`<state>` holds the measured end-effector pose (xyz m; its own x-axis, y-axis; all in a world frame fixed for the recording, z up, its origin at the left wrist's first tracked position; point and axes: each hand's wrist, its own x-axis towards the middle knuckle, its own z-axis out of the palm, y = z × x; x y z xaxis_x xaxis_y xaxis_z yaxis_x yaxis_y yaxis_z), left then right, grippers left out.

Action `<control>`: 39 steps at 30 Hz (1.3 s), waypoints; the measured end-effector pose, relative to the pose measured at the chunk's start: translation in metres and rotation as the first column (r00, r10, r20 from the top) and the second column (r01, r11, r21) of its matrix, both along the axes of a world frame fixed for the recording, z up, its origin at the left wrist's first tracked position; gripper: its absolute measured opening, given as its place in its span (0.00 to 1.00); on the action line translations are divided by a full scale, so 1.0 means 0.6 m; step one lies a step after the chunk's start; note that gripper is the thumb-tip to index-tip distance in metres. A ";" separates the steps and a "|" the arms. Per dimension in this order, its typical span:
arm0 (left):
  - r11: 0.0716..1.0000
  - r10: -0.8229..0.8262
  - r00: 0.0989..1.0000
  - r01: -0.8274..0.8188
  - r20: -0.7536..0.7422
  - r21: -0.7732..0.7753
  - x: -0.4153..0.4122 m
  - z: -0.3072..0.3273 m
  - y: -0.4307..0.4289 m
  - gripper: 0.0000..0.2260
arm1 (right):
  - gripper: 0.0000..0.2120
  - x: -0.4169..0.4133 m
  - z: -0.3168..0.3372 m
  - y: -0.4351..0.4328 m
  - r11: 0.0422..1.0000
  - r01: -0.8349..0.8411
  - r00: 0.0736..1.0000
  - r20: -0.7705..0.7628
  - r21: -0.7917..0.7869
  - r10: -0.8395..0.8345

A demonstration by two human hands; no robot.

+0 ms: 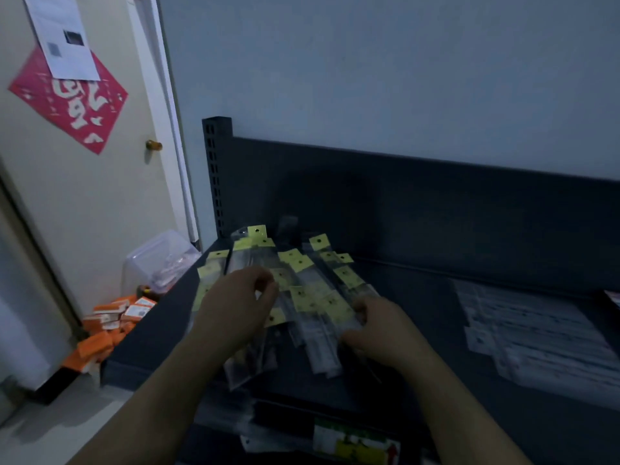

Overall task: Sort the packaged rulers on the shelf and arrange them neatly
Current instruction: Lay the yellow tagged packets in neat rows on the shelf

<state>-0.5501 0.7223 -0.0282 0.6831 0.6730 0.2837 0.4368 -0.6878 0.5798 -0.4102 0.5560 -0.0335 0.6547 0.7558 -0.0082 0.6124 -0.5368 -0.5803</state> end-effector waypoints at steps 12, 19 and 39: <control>0.965 -0.219 0.971 0.230 0.099 -0.123 0.025 -0.015 0.013 0.07 | 0.07 0.003 -0.002 0.015 0.931 0.264 0.922 -0.348 0.253 -0.167; 0.977 -0.181 0.979 0.190 0.090 -0.099 0.019 -0.015 0.018 0.06 | 0.10 -0.008 -0.011 0.034 0.986 0.141 0.988 0.079 -0.085 -0.134; 0.684 0.081 0.920 0.229 0.384 -0.692 0.082 -0.001 -0.017 0.11 | 0.14 0.033 -0.001 0.037 0.966 0.130 0.980 -0.178 0.222 -0.091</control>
<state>-0.5009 0.7124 -0.0285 0.6921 0.7212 -0.0305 0.0596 -0.0149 0.9981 -0.3904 0.5784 -0.0338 0.7384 0.6730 0.0429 0.4419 -0.4349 -0.7846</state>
